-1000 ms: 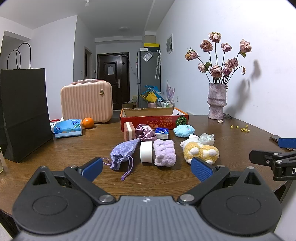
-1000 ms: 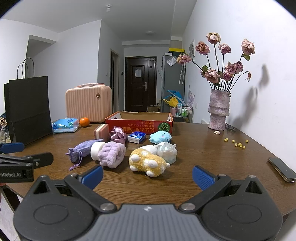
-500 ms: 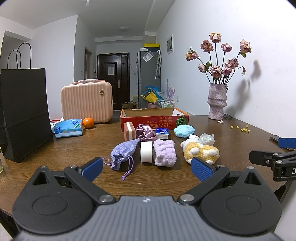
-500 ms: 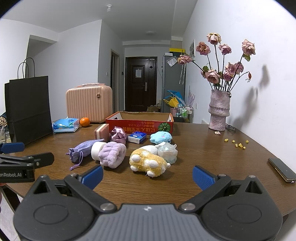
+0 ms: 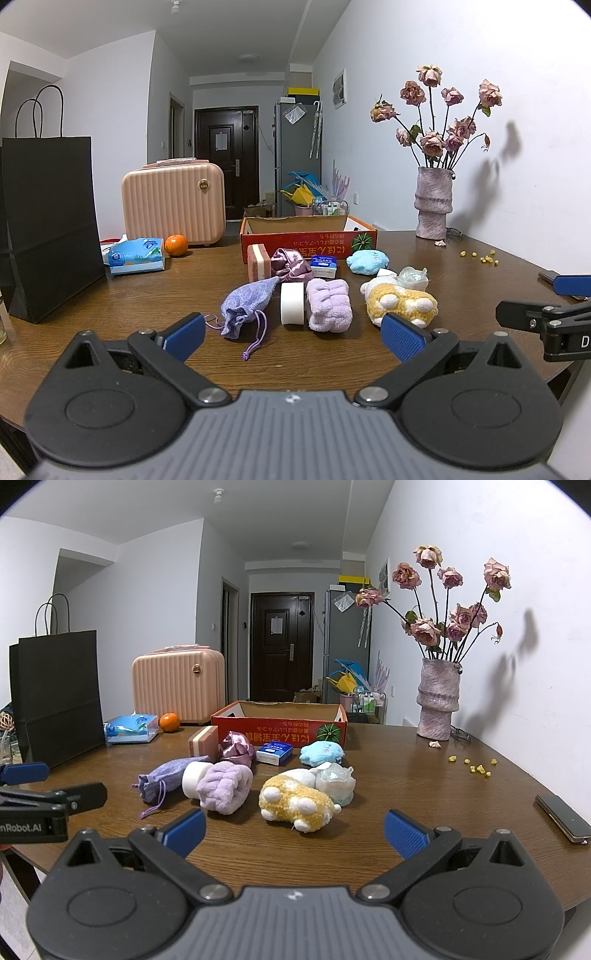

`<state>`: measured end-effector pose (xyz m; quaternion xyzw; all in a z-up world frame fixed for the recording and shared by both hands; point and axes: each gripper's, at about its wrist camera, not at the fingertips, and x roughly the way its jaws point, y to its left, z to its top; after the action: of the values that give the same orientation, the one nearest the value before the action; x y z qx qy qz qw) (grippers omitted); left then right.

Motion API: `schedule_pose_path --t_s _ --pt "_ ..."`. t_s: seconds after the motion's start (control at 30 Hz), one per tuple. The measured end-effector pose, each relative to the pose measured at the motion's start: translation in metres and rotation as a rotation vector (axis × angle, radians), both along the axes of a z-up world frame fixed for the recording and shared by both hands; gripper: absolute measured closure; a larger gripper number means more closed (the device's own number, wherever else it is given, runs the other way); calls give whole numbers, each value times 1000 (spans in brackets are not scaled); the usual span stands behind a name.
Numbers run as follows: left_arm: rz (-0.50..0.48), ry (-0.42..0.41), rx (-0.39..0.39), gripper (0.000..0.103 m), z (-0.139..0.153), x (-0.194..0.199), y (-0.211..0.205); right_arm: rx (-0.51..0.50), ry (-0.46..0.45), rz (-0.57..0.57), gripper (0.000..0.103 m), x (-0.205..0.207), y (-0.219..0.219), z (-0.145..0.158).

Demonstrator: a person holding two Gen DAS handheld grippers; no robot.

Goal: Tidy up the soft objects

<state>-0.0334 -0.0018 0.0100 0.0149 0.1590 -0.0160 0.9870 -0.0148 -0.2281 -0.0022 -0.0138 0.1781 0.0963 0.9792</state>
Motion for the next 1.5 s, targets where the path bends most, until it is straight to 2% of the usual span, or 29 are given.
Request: schedule_pose_path --t_s 0.77,1.5 --pt "1 2 -6 0 4 0 1 -3 2 0 0 0 1 1" --pt "23 52 -5 0 -6 54 10 -5 59 5 0 49 7 -5"
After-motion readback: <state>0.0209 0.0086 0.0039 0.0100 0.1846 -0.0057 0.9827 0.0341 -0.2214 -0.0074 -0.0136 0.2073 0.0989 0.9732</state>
